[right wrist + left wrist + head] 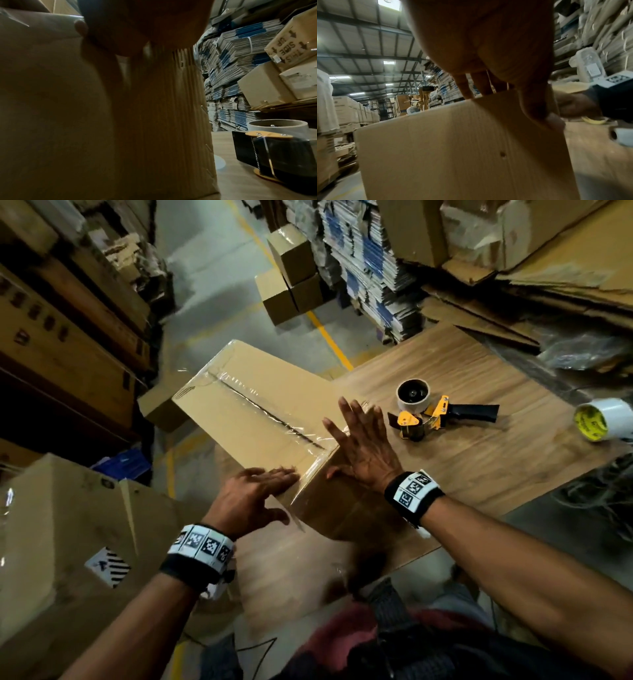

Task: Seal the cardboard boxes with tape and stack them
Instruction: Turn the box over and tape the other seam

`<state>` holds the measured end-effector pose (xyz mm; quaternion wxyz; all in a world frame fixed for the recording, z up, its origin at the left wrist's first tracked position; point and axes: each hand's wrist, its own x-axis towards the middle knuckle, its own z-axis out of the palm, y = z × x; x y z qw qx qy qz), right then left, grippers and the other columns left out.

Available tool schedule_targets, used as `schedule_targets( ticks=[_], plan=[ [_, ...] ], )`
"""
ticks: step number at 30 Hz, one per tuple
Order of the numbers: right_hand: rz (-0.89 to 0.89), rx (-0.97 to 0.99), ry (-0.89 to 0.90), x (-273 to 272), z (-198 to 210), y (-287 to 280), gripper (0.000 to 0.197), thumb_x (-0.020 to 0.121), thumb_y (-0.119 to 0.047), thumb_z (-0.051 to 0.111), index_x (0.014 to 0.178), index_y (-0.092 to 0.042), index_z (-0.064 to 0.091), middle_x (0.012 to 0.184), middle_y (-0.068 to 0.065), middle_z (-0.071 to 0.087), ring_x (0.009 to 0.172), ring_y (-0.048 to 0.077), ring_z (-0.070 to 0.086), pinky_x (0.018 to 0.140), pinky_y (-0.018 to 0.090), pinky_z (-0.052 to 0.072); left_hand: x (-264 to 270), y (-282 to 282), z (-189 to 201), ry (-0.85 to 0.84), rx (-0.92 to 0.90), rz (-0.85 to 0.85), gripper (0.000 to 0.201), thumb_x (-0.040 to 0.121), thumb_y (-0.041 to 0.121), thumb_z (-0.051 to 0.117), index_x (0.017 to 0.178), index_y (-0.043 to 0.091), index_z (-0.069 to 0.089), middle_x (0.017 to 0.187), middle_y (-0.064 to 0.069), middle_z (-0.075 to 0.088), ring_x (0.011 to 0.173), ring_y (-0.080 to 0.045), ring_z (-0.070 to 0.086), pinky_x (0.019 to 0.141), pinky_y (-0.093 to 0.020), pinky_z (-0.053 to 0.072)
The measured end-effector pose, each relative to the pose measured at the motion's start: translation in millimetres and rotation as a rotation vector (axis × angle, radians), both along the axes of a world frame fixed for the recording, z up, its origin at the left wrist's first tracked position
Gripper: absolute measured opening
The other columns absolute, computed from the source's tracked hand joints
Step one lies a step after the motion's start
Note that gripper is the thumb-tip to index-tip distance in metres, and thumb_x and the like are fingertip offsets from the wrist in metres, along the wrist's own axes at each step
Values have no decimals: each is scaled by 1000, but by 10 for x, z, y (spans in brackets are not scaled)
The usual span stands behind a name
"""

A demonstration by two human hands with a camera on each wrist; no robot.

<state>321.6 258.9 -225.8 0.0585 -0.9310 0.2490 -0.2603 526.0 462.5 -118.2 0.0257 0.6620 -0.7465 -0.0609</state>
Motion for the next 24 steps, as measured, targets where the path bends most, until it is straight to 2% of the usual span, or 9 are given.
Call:
schedule_targets(
  ticks=[2, 5, 7, 10, 13, 16, 20, 22, 24],
  plan=[
    [-13, -4, 28, -44, 8, -7, 118, 75, -94, 44, 165, -31, 0, 170, 10, -21, 158, 35, -14, 120, 72, -1, -26, 22, -55, -16, -108, 13, 76, 80, 65, 70, 144, 25, 61, 137, 4, 67, 123, -15, 66, 102, -50, 57],
    [4, -24, 89, -134, 53, 20, 131, 65, -98, 45, 165, -28, -5, 170, 17, -15, 157, 40, -14, 118, 74, -5, -54, 61, -77, -56, -182, 62, 85, 78, 73, 56, 145, 20, 60, 123, -3, 76, 105, -31, 75, 97, -50, 55],
    [22, -18, 49, -116, 145, 103, 129, 68, -99, 43, 164, -28, -6, 170, 17, -12, 157, 37, -14, 118, 71, -11, -53, 77, -89, -74, -176, 75, 91, 78, 79, 54, 149, 22, 57, 125, -3, 75, 108, -33, 74, 100, -46, 51],
    [99, -36, -16, 79, 265, 310, 112, 77, -95, 31, 164, -28, 8, 170, 12, -2, 158, 27, -13, 121, 68, -8, -36, 82, -137, -49, -148, 66, 97, 83, 90, 43, 152, 22, 52, 133, -5, 70, 115, -26, 72, 110, -44, 44],
    [153, -19, -22, 225, 216, 491, 101, 80, -87, 36, 161, -27, 20, 170, 9, 8, 159, 24, -10, 121, 67, 1, -47, 89, -139, -62, -203, 43, 95, 80, 84, 52, 147, 17, 58, 129, -6, 73, 110, -27, 74, 107, -47, 44],
    [144, -40, -14, 211, 155, 510, 102, 81, -84, 43, 160, -23, 23, 169, 11, 24, 159, 26, 5, 118, 72, 13, -86, 98, -127, -104, -265, 27, 92, 76, 77, 57, 143, 13, 62, 127, -7, 73, 109, -28, 74, 103, -44, 42],
    [188, -106, 110, 95, 176, 448, 111, 78, -82, 49, 165, -25, 8, 172, 7, 12, 159, 31, 1, 121, 72, 2, -100, 116, -172, -68, -240, 59, 94, 78, 78, 59, 146, 13, 60, 133, -6, 71, 118, -25, 70, 109, -43, 40],
    [183, -51, 77, 68, 234, 466, 105, 84, -88, 35, 165, -23, 14, 173, 5, 12, 160, 29, 0, 120, 72, 5, -93, 132, -198, -41, -219, 75, 96, 79, 79, 62, 150, 14, 55, 139, -6, 67, 125, -23, 66, 114, -42, 38],
    [171, -17, 62, 53, 282, 513, 101, 89, -86, 32, 165, -21, 20, 173, 4, 11, 160, 28, -2, 120, 72, 8, -86, 145, -222, -30, -225, 90, 96, 79, 75, 67, 152, 15, 53, 143, -6, 64, 129, -22, 63, 117, -42, 36]
  ],
)
